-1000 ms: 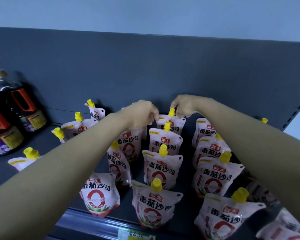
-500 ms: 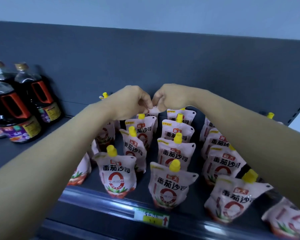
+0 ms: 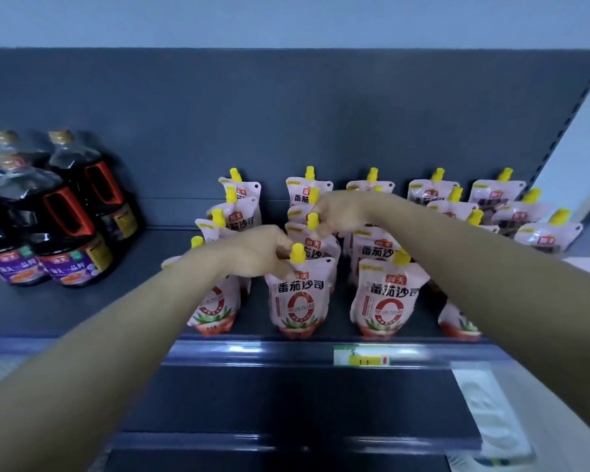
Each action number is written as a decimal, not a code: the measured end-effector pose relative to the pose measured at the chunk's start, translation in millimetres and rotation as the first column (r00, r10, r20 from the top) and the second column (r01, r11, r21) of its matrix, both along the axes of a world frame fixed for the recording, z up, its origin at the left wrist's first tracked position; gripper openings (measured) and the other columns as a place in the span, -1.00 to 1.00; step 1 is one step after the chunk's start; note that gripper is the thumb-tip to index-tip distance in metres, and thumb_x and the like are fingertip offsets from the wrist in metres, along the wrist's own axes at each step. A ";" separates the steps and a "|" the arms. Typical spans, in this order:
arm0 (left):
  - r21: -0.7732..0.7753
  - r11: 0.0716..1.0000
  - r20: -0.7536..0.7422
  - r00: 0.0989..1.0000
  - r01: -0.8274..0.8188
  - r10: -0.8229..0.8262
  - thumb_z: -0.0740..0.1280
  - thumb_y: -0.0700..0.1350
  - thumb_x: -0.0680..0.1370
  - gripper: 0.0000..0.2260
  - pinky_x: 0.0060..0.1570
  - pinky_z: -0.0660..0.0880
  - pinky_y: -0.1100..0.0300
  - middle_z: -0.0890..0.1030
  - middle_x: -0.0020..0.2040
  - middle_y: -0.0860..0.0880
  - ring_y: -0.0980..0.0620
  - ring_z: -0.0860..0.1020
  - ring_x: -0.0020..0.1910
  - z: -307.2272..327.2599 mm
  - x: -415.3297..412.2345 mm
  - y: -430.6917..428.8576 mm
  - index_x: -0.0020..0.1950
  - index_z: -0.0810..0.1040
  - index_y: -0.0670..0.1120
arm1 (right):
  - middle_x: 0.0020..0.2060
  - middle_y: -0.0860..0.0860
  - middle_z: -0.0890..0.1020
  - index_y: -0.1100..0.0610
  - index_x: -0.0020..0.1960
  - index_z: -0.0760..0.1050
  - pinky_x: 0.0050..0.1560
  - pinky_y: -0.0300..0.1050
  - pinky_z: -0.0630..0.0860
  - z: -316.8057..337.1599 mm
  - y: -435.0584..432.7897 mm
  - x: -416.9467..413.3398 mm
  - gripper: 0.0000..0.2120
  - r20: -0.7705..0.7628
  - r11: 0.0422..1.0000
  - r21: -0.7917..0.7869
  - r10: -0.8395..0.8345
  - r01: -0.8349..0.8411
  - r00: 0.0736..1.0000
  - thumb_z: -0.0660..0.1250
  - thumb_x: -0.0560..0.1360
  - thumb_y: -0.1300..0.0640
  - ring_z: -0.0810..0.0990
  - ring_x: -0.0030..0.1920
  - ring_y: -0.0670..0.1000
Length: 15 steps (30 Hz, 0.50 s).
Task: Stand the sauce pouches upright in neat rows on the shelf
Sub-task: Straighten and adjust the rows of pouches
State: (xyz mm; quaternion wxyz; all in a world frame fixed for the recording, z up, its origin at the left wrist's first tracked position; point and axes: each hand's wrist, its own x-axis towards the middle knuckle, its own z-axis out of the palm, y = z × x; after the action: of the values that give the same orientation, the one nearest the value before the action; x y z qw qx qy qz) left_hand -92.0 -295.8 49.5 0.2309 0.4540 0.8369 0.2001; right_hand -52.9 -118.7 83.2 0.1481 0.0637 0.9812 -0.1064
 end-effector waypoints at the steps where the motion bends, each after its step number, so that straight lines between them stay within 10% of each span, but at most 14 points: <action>1: -0.010 1.000 -0.044 0.999 -0.006 0.006 0.39 -0.22 0.46 -0.88 -0.18 0.35 0.18 0.42 -0.32 -0.03 0.05 0.38 -0.28 -5.3 -0.8 1.0 -0.20 0.55 -0.27 | -0.31 0.11 0.41 0.18 -0.31 0.32 -0.23 -0.13 0.32 -3.0 -2.8 1.6 -0.69 -0.018 1.000 -0.002 -0.018 0.018 1.000 0.28 0.53 0.08 0.41 -0.25 0.06; 9: 0.030 1.000 -0.143 0.990 0.006 -0.002 0.36 -0.22 0.49 -0.70 -0.21 0.38 0.19 0.35 -0.43 0.04 0.07 0.37 -0.36 -13.8 -11.4 -10.0 -0.44 0.45 -0.04 | -0.29 0.07 0.41 0.18 -0.25 0.33 -0.31 -0.16 0.31 -10.8 -12.6 2.4 -0.72 -0.070 0.993 -0.031 -0.118 0.116 0.991 0.16 0.62 0.11 0.40 -0.26 0.04; 15: 0.009 1.000 -0.148 0.989 -0.002 0.003 0.35 -0.16 0.51 -0.85 0.11 0.52 0.01 0.66 -0.06 -0.14 -0.10 0.59 0.02 -18.1 -22.7 -8.8 0.02 0.62 -0.19 | -0.13 0.11 0.44 0.19 -0.10 0.41 -0.07 -0.09 0.35 -11.3 -14.4 -6.5 -0.81 -0.053 0.993 -0.079 -0.090 0.085 0.995 0.18 0.61 0.09 0.41 -0.11 0.05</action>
State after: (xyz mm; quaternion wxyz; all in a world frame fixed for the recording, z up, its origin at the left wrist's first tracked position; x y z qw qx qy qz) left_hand -114.6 -304.7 31.4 0.1658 0.4678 0.8514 0.1699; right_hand -59.4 -133.1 71.9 0.1179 0.0980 0.9764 -0.1522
